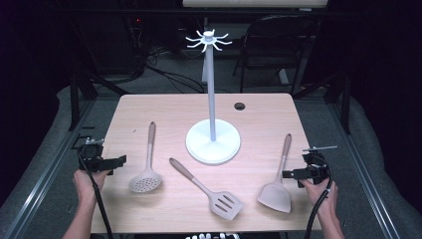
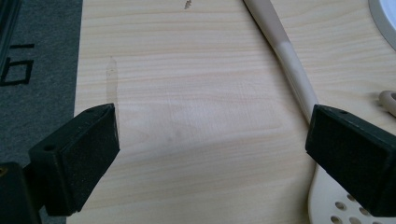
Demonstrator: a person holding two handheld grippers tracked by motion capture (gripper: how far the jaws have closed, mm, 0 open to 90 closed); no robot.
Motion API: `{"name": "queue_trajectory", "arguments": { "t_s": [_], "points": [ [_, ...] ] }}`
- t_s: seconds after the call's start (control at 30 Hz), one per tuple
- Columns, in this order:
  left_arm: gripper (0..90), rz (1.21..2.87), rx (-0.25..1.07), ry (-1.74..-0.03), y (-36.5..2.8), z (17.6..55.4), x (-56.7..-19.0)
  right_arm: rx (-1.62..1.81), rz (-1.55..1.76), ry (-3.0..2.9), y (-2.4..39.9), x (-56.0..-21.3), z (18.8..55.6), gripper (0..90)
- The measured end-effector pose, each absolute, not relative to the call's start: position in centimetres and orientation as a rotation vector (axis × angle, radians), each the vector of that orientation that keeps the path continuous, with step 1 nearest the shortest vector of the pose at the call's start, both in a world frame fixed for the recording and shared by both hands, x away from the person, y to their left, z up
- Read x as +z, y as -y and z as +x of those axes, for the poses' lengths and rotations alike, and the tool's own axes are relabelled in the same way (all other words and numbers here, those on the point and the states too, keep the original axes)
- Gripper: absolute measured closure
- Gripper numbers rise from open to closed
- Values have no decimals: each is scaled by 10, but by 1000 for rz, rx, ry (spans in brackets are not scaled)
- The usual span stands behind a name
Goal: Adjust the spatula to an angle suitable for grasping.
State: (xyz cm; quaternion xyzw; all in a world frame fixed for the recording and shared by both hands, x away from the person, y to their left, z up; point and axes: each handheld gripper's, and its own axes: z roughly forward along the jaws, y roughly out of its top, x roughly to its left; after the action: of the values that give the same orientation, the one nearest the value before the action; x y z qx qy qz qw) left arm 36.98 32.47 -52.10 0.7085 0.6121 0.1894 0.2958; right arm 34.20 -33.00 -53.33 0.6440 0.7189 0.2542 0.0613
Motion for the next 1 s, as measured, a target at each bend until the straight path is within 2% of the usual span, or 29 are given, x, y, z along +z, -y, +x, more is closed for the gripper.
{"name": "queue_trajectory", "arguments": {
  "t_s": [0.13,0.27,0.3,1.0],
  "points": [
    [23,1899,487,-1629,-322,373,-524,742,1952,-2188,327,-536,345,152],
    [23,1911,491,-1621,-321,374,-524,722,1947,-2201,322,-536,348,176],
    [23,1916,484,-1623,-322,375,-525,705,1949,-2204,319,-536,350,215],
    [28,1959,472,-1602,-315,380,-527,644,1998,-2204,299,-541,363,531]
  ]
}}
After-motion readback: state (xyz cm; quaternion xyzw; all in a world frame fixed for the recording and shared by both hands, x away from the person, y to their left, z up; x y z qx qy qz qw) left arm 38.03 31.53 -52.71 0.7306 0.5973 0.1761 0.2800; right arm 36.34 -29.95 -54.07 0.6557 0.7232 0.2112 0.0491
